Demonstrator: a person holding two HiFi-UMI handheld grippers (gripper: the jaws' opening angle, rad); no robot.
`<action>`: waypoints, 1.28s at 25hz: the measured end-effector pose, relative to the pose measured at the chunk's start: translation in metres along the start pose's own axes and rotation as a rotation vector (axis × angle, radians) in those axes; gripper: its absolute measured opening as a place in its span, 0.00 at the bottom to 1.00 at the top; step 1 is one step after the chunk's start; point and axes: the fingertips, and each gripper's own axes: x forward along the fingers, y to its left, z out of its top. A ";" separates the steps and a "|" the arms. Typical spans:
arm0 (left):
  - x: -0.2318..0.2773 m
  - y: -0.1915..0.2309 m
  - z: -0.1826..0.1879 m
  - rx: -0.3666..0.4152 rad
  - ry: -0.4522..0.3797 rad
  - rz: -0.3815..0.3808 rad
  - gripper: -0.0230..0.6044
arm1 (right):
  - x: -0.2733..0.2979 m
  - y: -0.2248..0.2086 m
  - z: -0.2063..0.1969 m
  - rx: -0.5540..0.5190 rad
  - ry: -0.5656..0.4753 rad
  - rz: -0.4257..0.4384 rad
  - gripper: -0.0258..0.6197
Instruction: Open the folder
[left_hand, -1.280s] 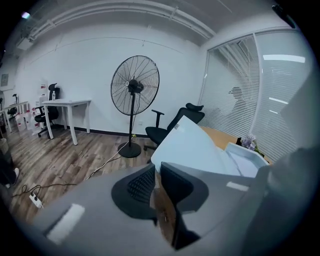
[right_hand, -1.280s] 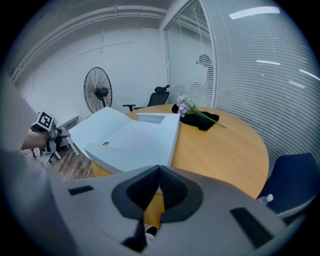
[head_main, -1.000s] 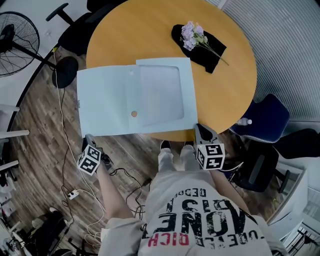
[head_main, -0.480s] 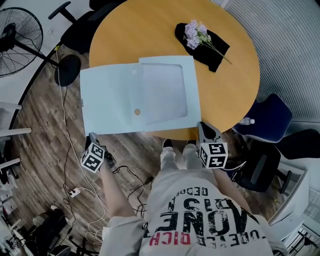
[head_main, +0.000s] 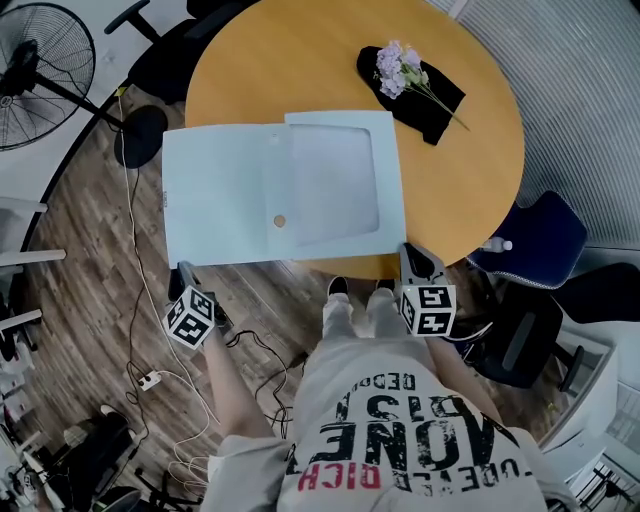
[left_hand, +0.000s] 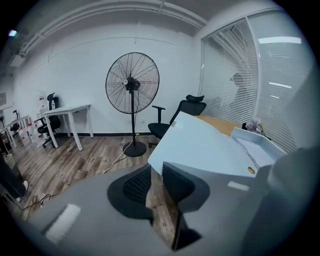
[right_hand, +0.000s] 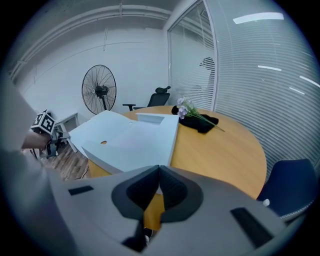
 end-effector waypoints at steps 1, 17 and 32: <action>-0.003 -0.001 0.003 0.008 -0.012 -0.003 0.15 | 0.000 0.000 0.000 -0.003 0.001 -0.003 0.06; -0.073 -0.034 0.065 0.103 -0.236 -0.081 0.17 | 0.000 0.002 0.000 -0.021 0.006 -0.023 0.06; -0.122 -0.076 0.099 0.176 -0.362 -0.225 0.27 | -0.022 0.026 0.044 0.026 -0.143 0.107 0.06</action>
